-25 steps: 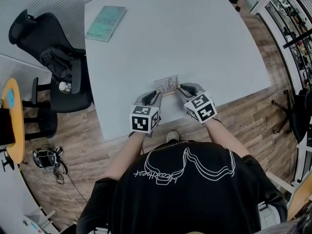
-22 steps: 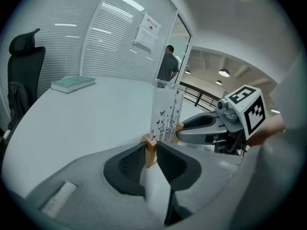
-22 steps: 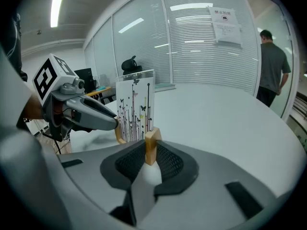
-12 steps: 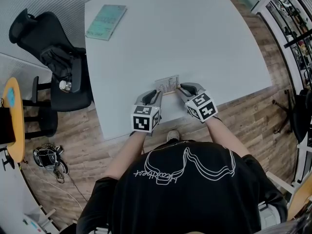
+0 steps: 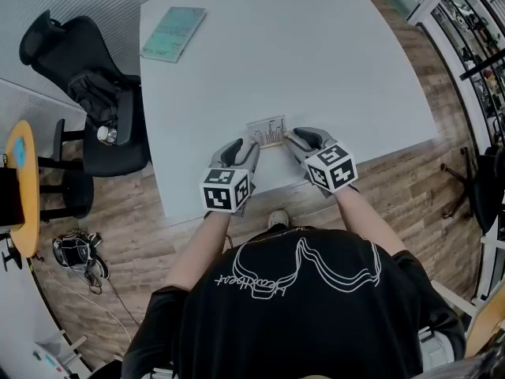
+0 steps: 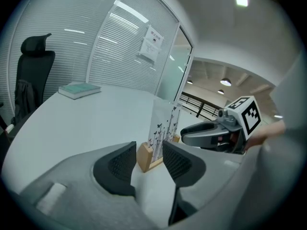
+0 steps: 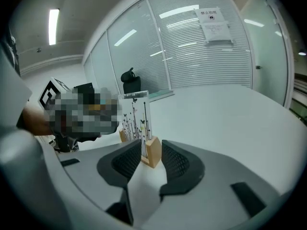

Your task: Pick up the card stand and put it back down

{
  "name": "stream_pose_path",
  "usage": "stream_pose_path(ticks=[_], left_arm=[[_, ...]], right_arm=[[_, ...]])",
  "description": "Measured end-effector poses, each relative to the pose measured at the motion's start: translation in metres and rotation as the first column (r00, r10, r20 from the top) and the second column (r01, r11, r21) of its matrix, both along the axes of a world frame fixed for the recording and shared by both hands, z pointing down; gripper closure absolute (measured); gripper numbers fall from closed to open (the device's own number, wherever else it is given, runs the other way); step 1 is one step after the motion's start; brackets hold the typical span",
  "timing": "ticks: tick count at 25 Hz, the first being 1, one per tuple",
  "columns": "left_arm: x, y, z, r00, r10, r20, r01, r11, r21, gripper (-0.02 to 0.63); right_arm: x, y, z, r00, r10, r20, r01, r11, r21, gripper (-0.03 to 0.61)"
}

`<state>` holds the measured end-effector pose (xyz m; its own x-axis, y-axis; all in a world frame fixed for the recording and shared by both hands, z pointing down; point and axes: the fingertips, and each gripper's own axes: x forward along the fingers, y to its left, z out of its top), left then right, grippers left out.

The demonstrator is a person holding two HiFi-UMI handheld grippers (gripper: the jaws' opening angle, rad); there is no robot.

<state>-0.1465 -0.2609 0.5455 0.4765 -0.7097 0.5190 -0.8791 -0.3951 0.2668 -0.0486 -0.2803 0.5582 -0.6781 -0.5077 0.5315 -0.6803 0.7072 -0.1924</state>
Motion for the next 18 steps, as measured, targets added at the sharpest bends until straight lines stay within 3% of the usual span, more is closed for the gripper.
stream_pose_path(ticks=[6,11,18], left_arm=[[-0.001,0.018,-0.051,0.998,-0.035,-0.058,0.039,0.997,0.064,0.454],[0.013,0.048,-0.101,0.993,-0.018,-0.116,0.034,0.990,0.136,0.456],[0.053,0.110,-0.163,0.976,0.084,-0.200,-0.039,0.975,0.220,0.466]], right_arm=[[0.014,0.014,-0.059,0.992,0.018,0.121,-0.027,0.997,0.072,0.453],[0.026,0.044,-0.113,0.982,-0.019,0.186,-0.007,0.990,0.138,0.508],[0.041,0.101,-0.170,0.963,-0.064,0.263,0.015,0.982,0.186,0.551]])
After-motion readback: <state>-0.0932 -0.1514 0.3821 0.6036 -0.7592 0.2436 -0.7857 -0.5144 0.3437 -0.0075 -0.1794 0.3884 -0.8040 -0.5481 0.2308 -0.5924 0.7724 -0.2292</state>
